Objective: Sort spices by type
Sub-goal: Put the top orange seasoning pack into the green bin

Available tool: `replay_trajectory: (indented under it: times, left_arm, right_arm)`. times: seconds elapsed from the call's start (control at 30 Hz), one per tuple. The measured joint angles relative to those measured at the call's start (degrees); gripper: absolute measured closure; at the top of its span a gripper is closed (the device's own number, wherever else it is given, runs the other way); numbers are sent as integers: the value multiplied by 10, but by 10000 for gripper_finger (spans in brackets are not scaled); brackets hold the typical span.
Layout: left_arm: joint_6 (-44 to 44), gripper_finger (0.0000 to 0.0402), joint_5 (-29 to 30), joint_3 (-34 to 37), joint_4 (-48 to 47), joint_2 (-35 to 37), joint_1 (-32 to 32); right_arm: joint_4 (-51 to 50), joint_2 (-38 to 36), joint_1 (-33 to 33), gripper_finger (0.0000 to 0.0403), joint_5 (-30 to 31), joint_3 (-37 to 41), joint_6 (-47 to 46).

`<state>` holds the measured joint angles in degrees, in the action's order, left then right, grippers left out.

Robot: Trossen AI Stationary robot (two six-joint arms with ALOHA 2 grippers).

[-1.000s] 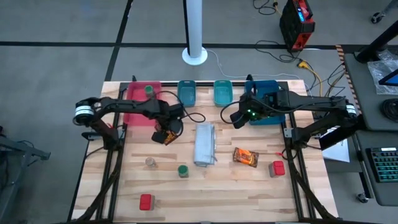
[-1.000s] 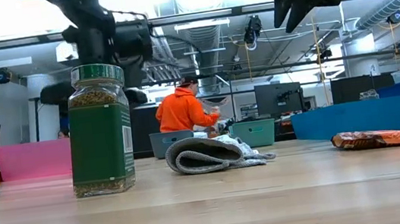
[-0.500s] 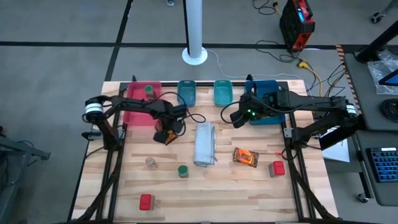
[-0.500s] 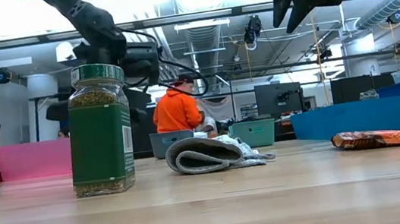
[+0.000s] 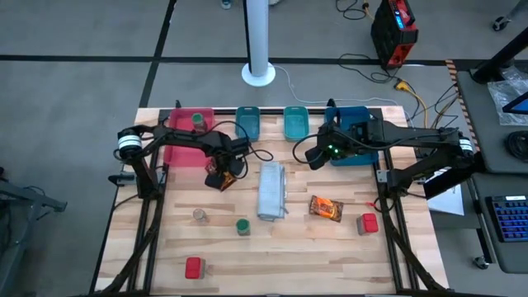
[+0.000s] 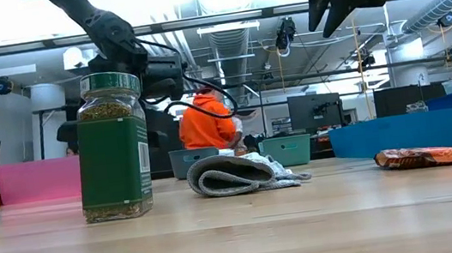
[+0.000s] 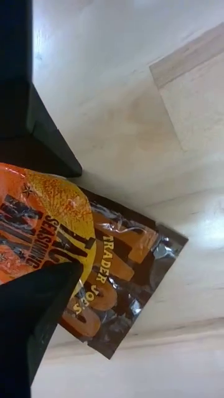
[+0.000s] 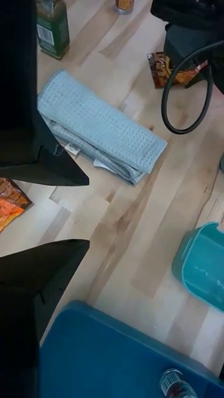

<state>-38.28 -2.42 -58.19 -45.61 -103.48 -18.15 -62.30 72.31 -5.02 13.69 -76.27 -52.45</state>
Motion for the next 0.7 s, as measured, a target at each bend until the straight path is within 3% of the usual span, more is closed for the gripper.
replay_trajectory:
  times: [0.53,0.7]
  left_arm:
    - [17,384,-5,-6,5,5,1]
    - [31,390,-15,-39,-40,35,1]
  right_arm:
    - [0,1,0,275,0,0,19]
    - [-6,1,-4,284,-1,-2,32]
